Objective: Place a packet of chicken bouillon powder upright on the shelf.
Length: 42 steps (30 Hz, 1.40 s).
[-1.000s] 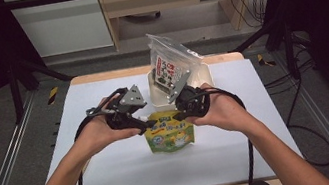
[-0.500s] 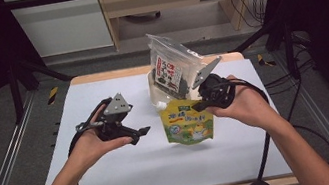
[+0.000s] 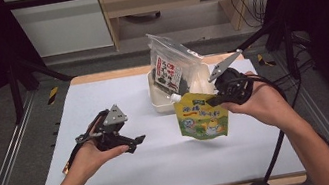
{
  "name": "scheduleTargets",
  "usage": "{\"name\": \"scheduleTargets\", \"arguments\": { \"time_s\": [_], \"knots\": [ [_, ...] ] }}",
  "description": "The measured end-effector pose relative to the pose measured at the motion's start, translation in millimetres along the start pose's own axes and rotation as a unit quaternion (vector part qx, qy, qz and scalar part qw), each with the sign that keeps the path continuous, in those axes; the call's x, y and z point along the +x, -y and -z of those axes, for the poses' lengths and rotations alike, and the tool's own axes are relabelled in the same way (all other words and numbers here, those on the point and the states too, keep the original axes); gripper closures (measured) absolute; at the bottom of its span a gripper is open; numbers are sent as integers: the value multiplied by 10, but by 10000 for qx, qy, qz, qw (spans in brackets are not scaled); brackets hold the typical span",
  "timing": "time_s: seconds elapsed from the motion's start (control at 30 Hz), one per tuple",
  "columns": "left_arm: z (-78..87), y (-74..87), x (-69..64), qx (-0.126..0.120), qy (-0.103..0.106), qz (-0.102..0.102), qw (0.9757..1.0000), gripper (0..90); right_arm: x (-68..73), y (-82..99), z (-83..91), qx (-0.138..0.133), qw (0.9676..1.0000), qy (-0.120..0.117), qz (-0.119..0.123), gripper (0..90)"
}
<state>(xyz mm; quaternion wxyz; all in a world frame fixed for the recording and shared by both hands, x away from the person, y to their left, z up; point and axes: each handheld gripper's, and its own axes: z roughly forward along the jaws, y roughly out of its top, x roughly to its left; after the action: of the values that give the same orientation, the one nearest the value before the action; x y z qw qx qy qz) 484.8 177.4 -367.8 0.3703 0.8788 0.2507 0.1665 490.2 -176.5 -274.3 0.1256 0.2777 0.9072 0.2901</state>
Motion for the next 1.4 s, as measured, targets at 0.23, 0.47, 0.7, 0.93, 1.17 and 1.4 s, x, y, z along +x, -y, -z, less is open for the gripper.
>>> {"name": "scheduleTargets", "arguments": {
  "time_s": [0.23,0.47,0.7,0.93,1.17,1.4],
  "knots": [
    [-70,132,-57,38,-102,184,9998,75,-84,121,106,4,9997,90,-243,900],
    [-135,302,-57,-22,-261,456,9986,76,-193,237,207,3,9978,224,-622,900],
    [-195,494,-90,-95,-491,558,9972,76,-272,272,335,-22,9938,439,-1022,900],
    [-159,643,-161,-48,-790,344,9963,75,-368,222,465,-19,9864,724,-1472,900],
    [-172,729,-247,-14,-835,304,9960,77,-446,174,533,-36,9813,882,-1708,900],
    [-177,786,-276,-70,-859,340,9957,78,-555,116,611,-173,9730,1068,-2038,900]
  ]
}}
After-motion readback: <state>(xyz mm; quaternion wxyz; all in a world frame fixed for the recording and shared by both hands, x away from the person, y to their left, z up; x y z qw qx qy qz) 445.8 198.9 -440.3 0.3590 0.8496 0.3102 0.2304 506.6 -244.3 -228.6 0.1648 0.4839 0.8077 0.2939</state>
